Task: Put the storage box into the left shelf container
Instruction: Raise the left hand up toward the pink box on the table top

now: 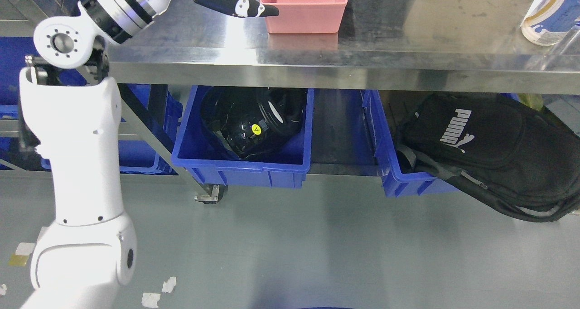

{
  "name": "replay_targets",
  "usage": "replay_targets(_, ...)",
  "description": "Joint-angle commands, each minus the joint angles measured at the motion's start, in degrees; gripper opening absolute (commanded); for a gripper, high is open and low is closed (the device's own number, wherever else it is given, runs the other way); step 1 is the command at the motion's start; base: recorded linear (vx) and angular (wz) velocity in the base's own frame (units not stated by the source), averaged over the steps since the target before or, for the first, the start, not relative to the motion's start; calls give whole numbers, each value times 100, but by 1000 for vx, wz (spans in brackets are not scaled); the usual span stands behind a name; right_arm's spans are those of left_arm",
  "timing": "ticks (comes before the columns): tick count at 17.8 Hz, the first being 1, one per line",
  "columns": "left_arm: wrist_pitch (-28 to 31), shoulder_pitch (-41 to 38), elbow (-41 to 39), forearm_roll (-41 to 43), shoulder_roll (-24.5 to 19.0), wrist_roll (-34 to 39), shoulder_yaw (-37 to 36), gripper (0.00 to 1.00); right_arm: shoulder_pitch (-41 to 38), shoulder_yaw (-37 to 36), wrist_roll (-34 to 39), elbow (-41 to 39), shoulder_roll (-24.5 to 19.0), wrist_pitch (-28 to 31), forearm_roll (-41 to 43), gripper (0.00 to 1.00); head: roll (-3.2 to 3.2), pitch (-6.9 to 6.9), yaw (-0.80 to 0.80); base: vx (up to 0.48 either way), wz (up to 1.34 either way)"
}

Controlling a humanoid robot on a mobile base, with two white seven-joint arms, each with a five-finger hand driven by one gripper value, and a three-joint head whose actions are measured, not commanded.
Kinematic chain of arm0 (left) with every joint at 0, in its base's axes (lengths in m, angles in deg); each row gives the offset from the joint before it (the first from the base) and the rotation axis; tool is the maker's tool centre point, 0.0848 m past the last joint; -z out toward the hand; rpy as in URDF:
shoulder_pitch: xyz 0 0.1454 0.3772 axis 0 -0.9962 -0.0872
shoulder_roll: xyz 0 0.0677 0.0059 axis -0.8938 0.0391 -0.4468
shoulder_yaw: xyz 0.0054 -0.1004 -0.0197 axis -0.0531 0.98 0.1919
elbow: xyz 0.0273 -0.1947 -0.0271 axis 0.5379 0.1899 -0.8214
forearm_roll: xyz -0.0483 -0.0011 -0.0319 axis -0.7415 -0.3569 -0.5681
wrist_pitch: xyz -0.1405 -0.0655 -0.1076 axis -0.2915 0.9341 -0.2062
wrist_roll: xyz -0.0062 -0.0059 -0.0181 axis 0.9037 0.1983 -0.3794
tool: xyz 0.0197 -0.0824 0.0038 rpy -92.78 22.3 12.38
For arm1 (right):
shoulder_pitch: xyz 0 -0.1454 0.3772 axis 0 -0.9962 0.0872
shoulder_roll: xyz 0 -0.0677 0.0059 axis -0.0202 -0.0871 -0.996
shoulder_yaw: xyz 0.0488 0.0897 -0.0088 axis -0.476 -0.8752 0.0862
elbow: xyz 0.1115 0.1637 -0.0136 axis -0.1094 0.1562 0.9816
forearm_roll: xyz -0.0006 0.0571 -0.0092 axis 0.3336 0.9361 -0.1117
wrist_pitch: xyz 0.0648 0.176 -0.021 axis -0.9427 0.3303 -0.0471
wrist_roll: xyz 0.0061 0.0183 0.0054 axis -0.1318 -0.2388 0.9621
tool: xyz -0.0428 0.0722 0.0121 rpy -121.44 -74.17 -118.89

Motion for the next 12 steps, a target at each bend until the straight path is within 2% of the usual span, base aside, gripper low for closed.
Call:
replay_targets(1,185,727,1073,683,-925,-193,-1134,99,27,0,-5,-100,100,1,123,100,0,0,0,0,0)
replay_targets(4,265,745,1347,719,-575,-201,-1311,99,18,0,-5,-100,100,9,123,100,0,0,0,0,0)
replay_targets(9,897,850,1672,719,180,-421,-1328,96,18,0,-5,-100,100,9,123,100,0,0,0,0,0)
replay_targets(12,907,1209,2321,920,375,-430,-1538,95,27,0,-5,-100,100,1,123,100,0,0,0,0,0)
